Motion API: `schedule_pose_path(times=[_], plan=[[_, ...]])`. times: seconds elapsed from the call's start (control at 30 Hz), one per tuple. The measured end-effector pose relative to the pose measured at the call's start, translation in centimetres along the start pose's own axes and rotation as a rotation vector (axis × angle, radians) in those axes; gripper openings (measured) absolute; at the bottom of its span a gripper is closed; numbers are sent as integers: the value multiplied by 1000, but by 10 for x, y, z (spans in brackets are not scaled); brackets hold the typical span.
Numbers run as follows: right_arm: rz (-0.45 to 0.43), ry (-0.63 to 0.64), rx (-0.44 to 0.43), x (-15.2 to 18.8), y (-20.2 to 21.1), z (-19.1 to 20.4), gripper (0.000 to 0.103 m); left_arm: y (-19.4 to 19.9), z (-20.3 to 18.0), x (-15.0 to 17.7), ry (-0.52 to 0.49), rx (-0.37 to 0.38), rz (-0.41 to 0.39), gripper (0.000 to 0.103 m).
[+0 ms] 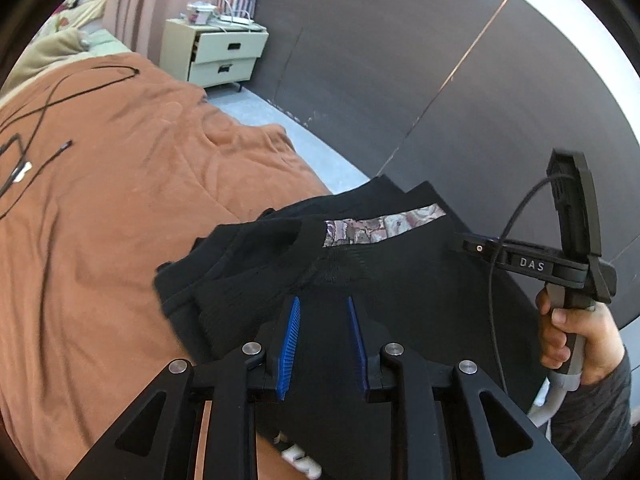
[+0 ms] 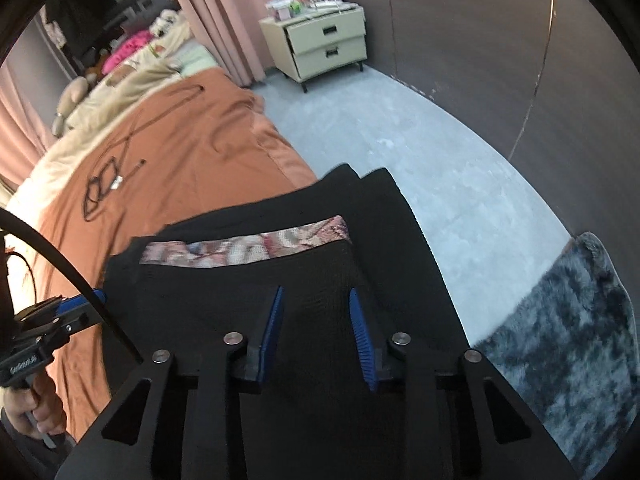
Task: Fold small clothes
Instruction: 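Lower the folded black stack onto the bed corner with both grippers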
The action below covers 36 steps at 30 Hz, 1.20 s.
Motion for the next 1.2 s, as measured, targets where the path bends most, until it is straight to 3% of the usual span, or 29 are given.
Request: schedule_pose_path(times=[0.13, 0.33, 0.53, 0.7, 0.9, 0.97, 1.03, 1.1, 1.2], plan=[[17, 6, 26, -8, -33, -1, 25, -26, -2, -7, -37, -24, 14, 25], [13, 19, 33, -8, -50, 1, 24, -56, 9, -21, -38, -78, 15, 25], [-9, 17, 58, -7, -69, 3, 24, -51, 13, -27, -17, -98, 22, 26], [-59, 36, 14, 7, -35, 1, 25, -30, 5, -14, -23, -90, 13, 26], [-29, 80, 24, 49, -3, -6, 25, -15, -10, 16, -36, -90, 40, 26], [-21, 76, 39, 60, 6, -10, 25, -8, -16, 28, -40, -86, 45, 30], [-10, 95, 62, 73, 14, -12, 25, -1, -22, 42, -43, -88, 49, 45], [-8, 113, 79, 86, 23, -12, 36, 5, -27, 53, -45, -90, 42, 50], [-30, 144, 105, 105, 41, -8, 40, 14, -37, 67, -60, -103, 31, 56]])
Point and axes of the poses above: each gripper's, at about its wrist camera, not at the fingertips, and y roughly against the way its jaws point, z to its left, x to its underside, the point moved 5 cm from there along -y, roughly the way its jaws point, and after that the axes turned 6 degrees about -z, right-handed, at the moved point
